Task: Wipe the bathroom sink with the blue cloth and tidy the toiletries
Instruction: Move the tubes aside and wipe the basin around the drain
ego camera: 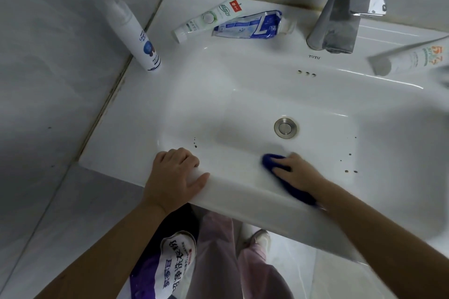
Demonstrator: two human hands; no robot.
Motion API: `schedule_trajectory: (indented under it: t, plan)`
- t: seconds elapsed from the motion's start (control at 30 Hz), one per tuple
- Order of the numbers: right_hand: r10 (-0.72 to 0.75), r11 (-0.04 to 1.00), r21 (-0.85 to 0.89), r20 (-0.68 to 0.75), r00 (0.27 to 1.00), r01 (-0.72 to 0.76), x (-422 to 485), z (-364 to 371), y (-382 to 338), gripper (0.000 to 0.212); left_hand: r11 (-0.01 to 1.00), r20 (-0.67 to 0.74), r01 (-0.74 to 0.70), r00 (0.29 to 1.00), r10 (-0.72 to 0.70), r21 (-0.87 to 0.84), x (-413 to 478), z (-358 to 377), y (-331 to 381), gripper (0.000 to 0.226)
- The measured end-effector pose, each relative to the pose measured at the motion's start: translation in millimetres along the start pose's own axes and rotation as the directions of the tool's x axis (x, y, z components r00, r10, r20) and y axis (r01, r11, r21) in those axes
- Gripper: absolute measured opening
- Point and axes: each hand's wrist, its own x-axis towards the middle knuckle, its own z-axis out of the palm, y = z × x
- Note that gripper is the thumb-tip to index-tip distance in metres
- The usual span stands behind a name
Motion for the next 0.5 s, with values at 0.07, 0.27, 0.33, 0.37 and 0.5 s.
schedule_trajectory:
  t: [0.07, 0.27, 0.33, 0.37, 0.5]
  plan:
    - [-0.1, 0.991, 0.092, 0.06, 0.993, 0.094, 20.1, 13.9, -41.4, 0.036, 1.0, -0.003, -0.003, 1.0, 0.003, 0.005, 0.7, 0.1, -0.2, 0.033]
    - [-0.109, 0.982, 0.16, 0.078, 0.991, 0.096, -57.7, -19.7, 16.2, 0.028, 1.0, -0.001, -0.014, 1.0, 0.014, 0.012, 0.5, 0.4, -0.6, 0.034]
    - [0.067, 0.995, 0.073, 0.081, 0.994, -0.073, -78.8, -34.0, 57.7, 0.031, 1.0, 0.0, -0.02, 1.0, 0.02, 0.019, 0.9, 1.1, 0.0, 0.035]
    - [0.126, 0.991, 0.028, 0.073, 0.989, -0.129, -79.6, -36.5, 66.6, 0.033, 1.0, -0.007, -0.023, 1.0, 0.023, 0.02, 0.8, 1.5, 0.1, 0.035]
    - [0.046, 0.999, 0.013, 0.038, 0.998, -0.046, -37.7, -18.8, 20.8, 0.035, 0.999, 0.003, -0.017, 1.0, 0.017, 0.032, 2.0, 1.7, -0.2, 0.035]
